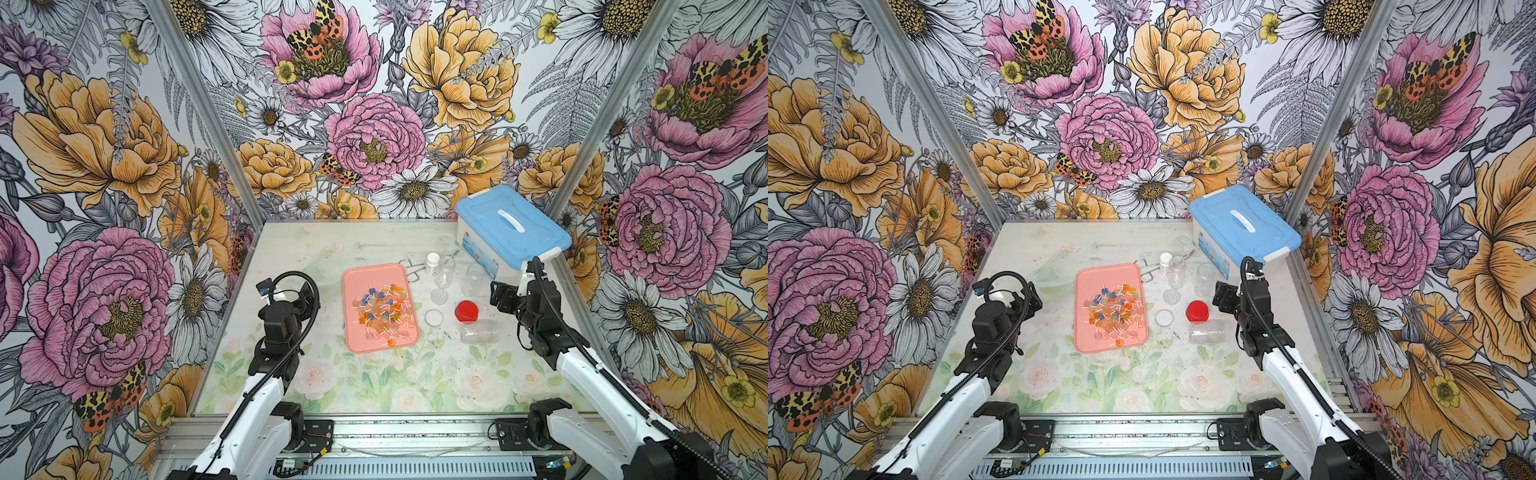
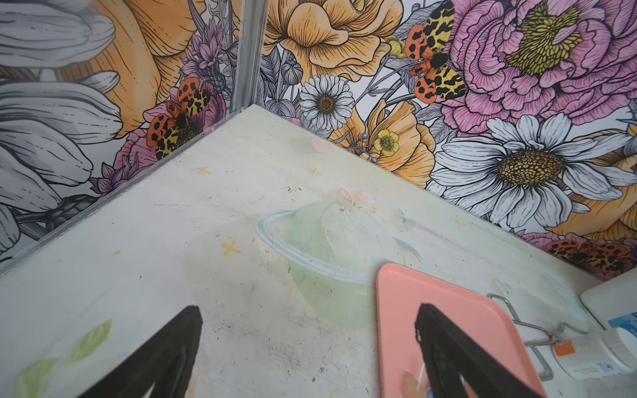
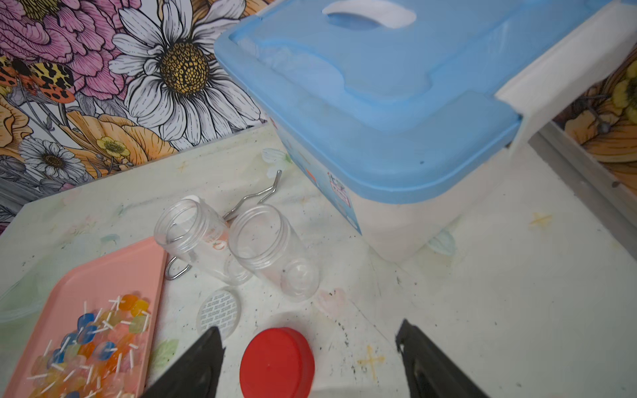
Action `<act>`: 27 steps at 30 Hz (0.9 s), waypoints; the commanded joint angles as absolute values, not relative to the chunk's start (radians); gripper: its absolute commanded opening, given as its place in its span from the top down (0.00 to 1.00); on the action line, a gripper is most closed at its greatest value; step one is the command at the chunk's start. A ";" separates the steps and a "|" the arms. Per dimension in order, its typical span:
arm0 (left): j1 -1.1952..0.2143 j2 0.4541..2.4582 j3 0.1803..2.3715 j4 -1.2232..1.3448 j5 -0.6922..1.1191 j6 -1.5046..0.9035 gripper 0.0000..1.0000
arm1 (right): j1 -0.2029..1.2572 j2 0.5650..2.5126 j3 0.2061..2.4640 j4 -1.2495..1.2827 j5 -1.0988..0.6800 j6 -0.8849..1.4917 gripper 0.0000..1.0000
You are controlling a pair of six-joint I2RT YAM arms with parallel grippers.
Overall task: Pour the candies out of the jar
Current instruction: Adjust the jar at the center of the board.
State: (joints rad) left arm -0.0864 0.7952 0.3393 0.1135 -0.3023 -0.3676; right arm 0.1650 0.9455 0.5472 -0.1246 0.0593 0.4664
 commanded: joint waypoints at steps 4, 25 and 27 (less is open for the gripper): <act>-0.100 0.836 0.366 0.147 -0.244 -0.362 0.01 | 0.166 0.912 0.574 -0.375 0.000 0.767 0.18; -0.174 0.815 0.386 0.125 -0.232 -0.337 0.01 | 0.312 1.059 0.552 -0.389 0.007 1.399 0.05; -0.174 0.802 0.382 0.121 -0.235 -0.337 0.01 | 0.315 1.111 0.539 -0.324 -0.005 1.421 0.05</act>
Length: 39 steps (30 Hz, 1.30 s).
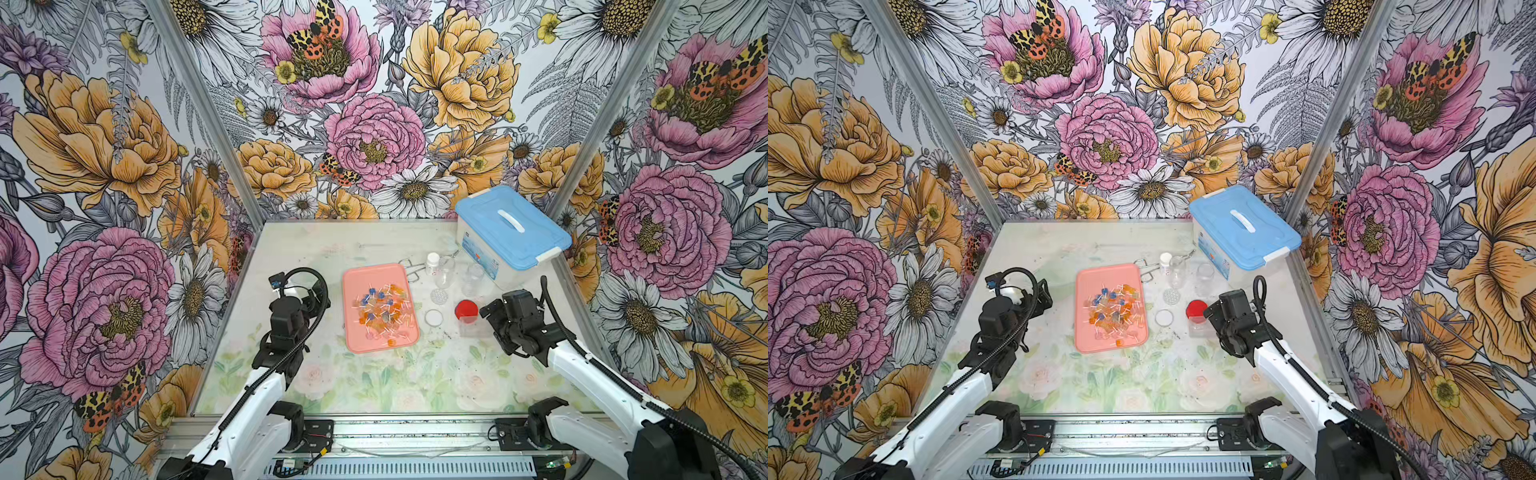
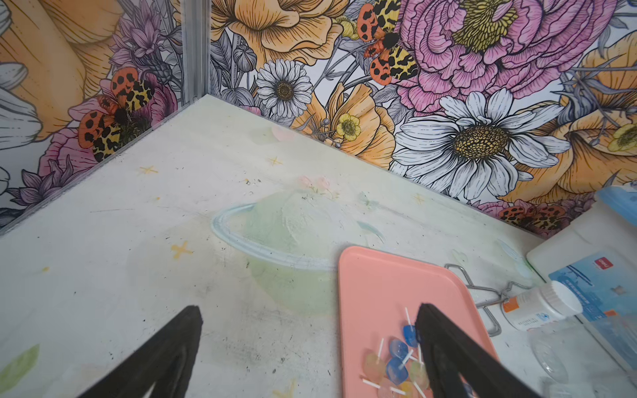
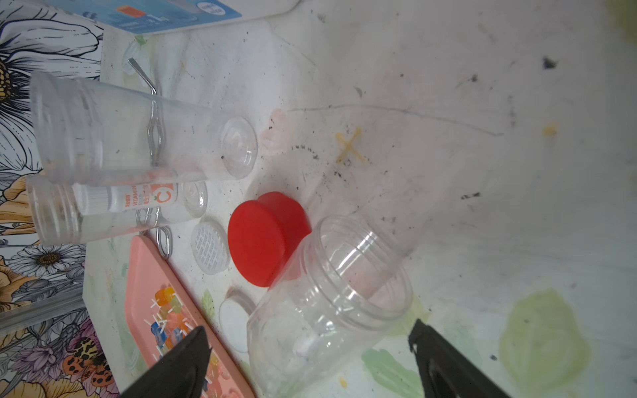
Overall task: Pour the candies out of the jar
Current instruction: Adjust the jar at the center of the board.
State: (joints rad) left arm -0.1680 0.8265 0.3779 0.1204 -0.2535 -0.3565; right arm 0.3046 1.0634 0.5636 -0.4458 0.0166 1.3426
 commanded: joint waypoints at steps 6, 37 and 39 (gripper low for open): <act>-0.175 0.764 0.373 0.097 -0.248 -0.338 0.01 | 0.318 1.173 0.532 -0.246 0.020 1.435 0.05; -0.190 0.749 0.376 0.077 -0.258 -0.353 0.01 | 0.515 1.114 0.519 -0.067 0.193 0.827 0.35; -0.192 0.749 0.377 0.077 -0.255 -0.355 0.01 | 0.582 1.077 0.476 0.018 0.253 0.732 0.36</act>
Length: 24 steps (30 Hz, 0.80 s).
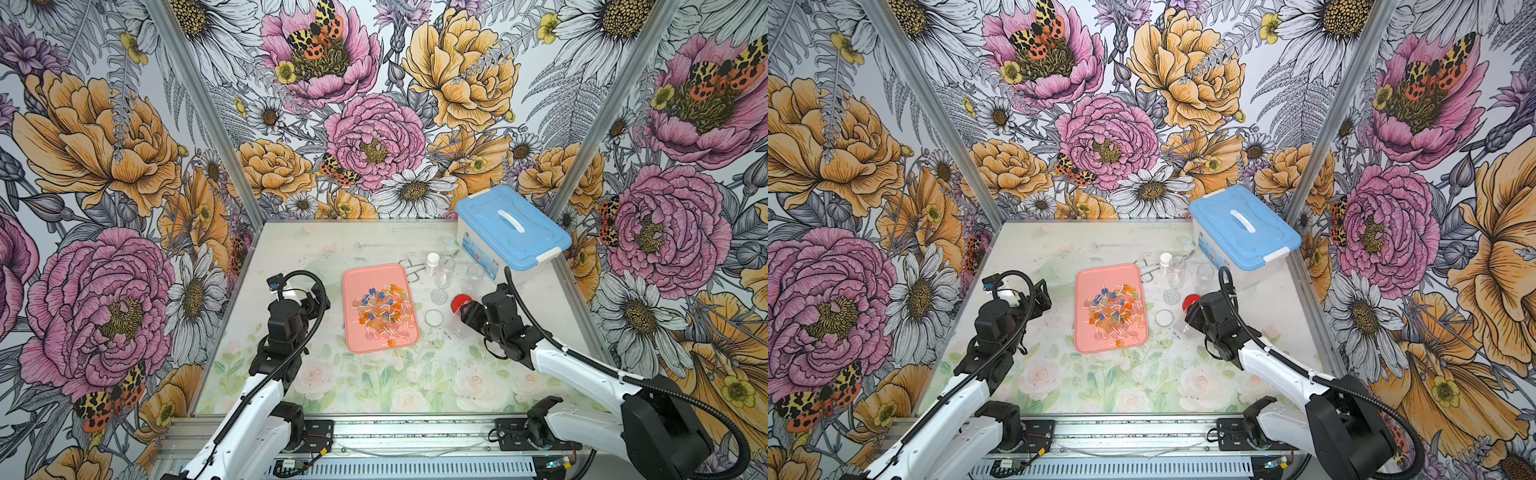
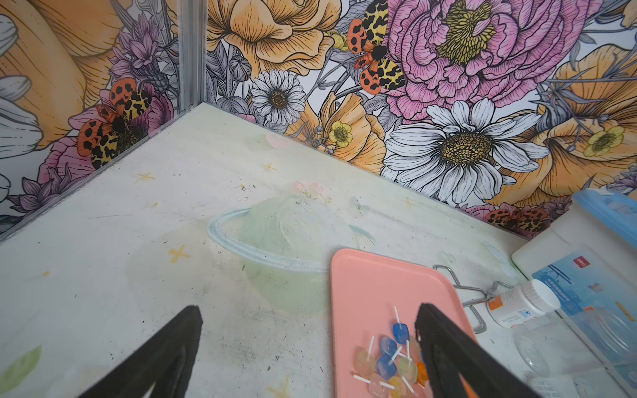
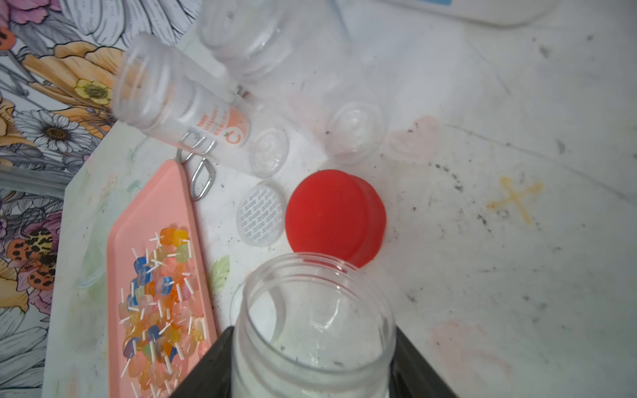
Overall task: Pour the candies out of the jar
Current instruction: Adjust the jar at the center of the board.
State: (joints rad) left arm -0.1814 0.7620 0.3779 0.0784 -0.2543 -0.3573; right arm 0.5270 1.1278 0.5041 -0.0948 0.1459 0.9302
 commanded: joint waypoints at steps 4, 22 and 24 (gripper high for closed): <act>-0.199 0.747 0.381 0.071 -0.257 -0.358 0.01 | 0.715 1.048 0.393 0.194 0.356 0.571 0.38; -0.222 0.736 0.406 0.034 -0.276 -0.360 0.01 | 1.083 1.366 0.274 0.707 0.770 0.173 0.39; -0.225 0.738 0.412 0.032 -0.276 -0.358 0.01 | 1.089 1.398 0.266 0.738 0.788 0.164 0.38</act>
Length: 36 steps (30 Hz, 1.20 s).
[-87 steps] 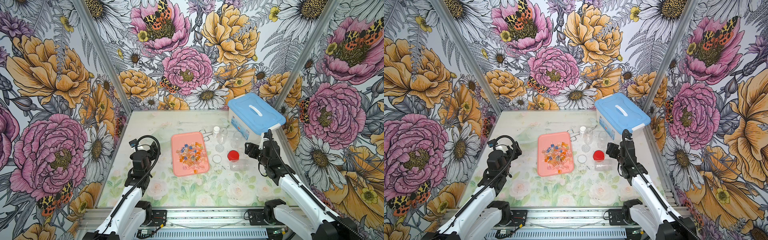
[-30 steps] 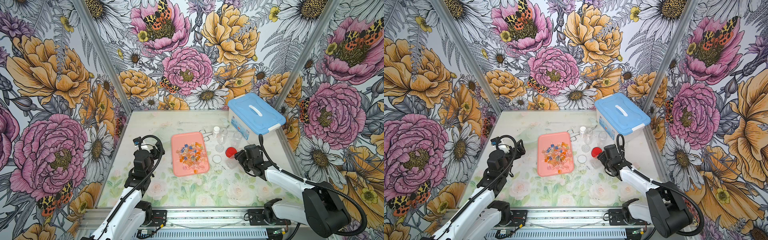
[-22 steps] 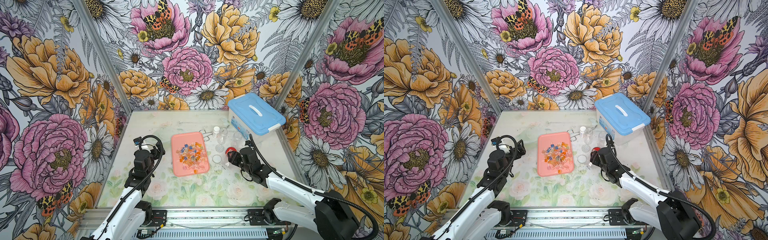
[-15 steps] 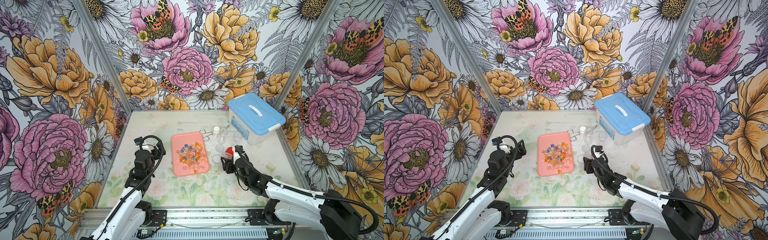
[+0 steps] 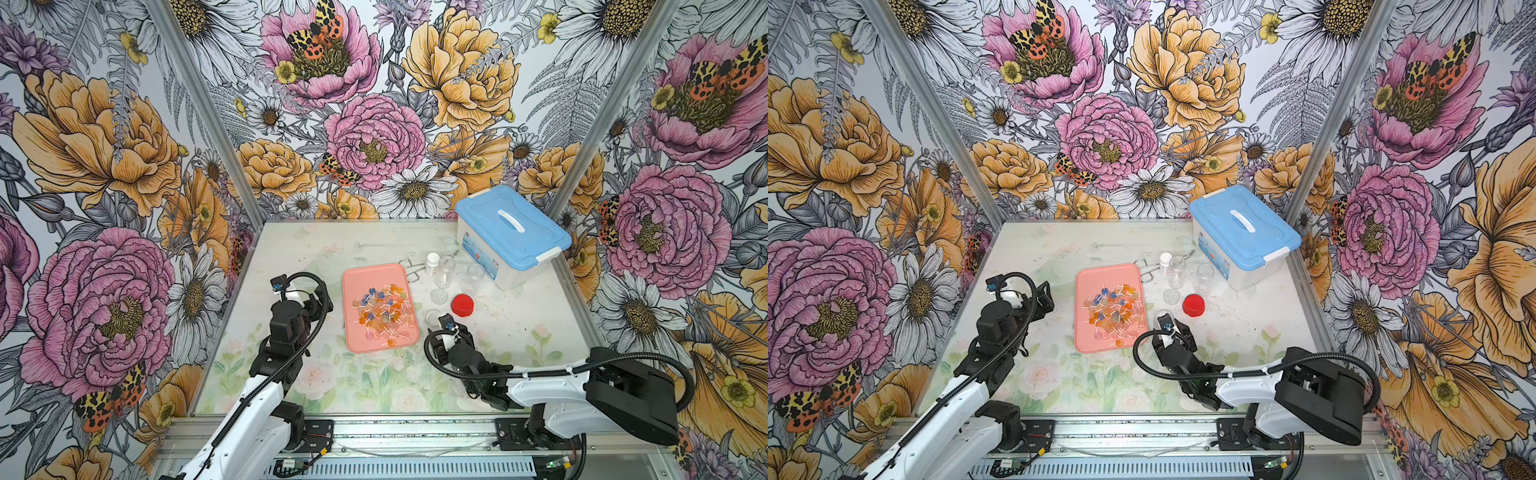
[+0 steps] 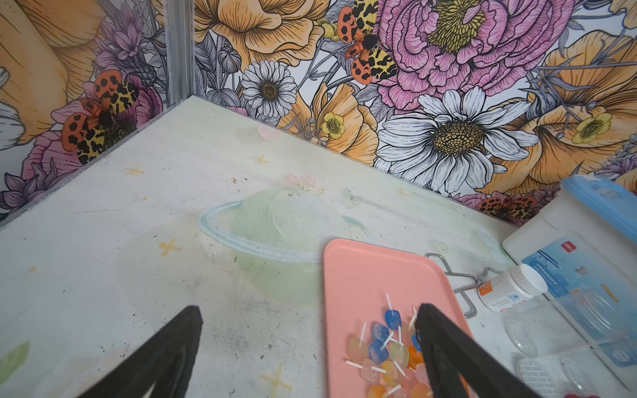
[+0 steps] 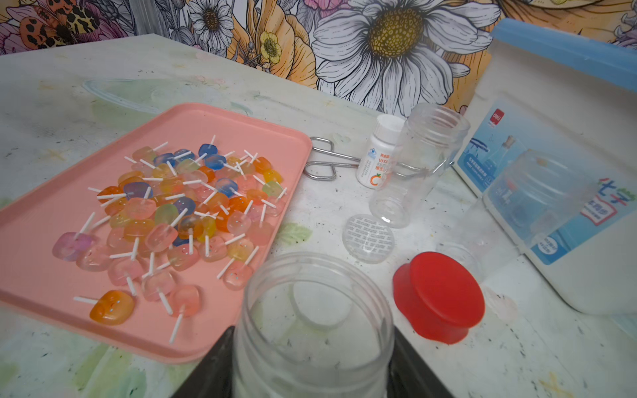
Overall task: Pour the candies out of the jar
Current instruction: Adjust the jar at the center of the board.
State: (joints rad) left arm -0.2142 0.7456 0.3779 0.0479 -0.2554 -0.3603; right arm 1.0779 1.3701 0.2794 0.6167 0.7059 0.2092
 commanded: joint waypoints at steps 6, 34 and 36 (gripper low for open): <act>-0.227 0.744 0.425 0.028 -0.274 -0.357 0.01 | 1.090 1.450 0.245 0.796 0.816 0.164 0.36; -0.243 0.762 0.439 0.010 -0.317 -0.338 0.01 | 1.009 1.006 0.413 0.227 0.738 0.391 0.09; -0.240 0.765 0.440 0.014 -0.323 -0.333 0.02 | 0.929 0.950 0.445 0.147 0.666 0.412 0.09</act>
